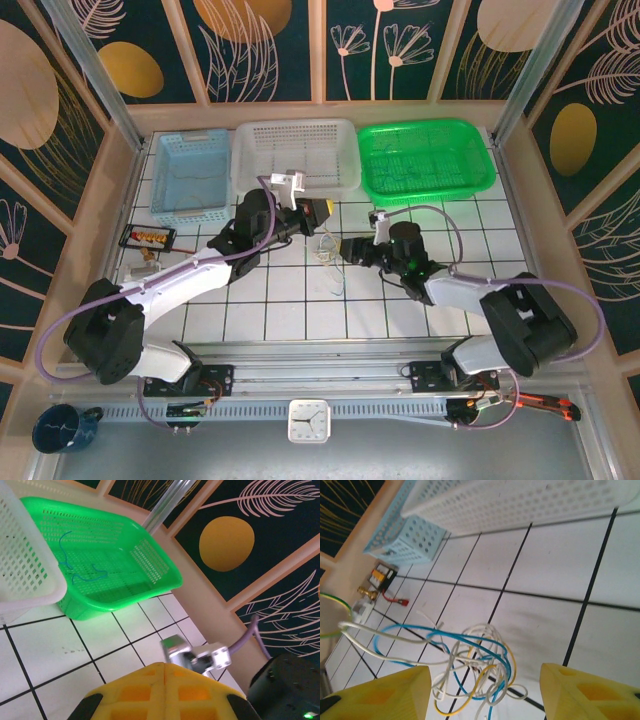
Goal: Untangle the cables
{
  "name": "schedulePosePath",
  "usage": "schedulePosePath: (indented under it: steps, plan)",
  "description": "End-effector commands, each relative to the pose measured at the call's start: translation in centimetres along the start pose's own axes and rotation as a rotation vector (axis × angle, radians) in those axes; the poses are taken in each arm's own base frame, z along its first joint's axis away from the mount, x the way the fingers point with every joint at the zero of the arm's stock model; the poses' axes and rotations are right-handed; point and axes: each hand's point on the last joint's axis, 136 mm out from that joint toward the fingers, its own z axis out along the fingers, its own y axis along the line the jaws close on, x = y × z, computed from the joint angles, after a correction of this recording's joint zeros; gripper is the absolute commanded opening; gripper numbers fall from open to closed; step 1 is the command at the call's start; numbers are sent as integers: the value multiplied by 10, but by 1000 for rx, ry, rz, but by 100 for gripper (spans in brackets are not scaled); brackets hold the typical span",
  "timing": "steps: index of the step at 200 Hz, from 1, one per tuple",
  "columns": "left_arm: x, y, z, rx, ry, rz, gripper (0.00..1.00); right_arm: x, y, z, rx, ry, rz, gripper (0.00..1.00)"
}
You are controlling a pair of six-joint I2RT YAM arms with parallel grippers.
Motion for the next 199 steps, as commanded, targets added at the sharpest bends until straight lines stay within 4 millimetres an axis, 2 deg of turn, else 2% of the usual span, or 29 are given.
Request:
schedulePosePath:
  steps: [1, 43, 99, 123, 138, 157, 176, 182, 199]
  plan:
    - [-5, -12, 4, 39, 2, 29, 0, -10, 20, 7, -114, -8, -51, 60]
    - [-4, -11, 5, 41, 7, 28, 0, -2, 36, 19, -157, 24, -90, 60]
    - [-3, -14, 7, 60, 12, 23, 0, -12, 39, 41, -169, 12, -100, 61]
    - [-6, -19, 7, 81, 6, 16, 0, -12, 38, 52, -182, 12, -94, 59]
    - [-8, -23, 7, 93, 3, 15, 0, -12, 38, 57, -192, 11, -90, 49]
    - [-14, -28, 5, 107, -6, 17, 0, -11, 35, 62, -186, 10, -75, 24]
    - [-18, -34, 4, 119, -13, 20, 0, -10, 29, 65, -169, 4, -61, 3]
    - [-21, -36, 4, 125, -19, 23, 0, -9, 27, 66, -161, 2, -57, 0]
    - [-27, -41, 1, 134, -32, 28, 0, -7, 20, 67, -129, 3, -43, 0]
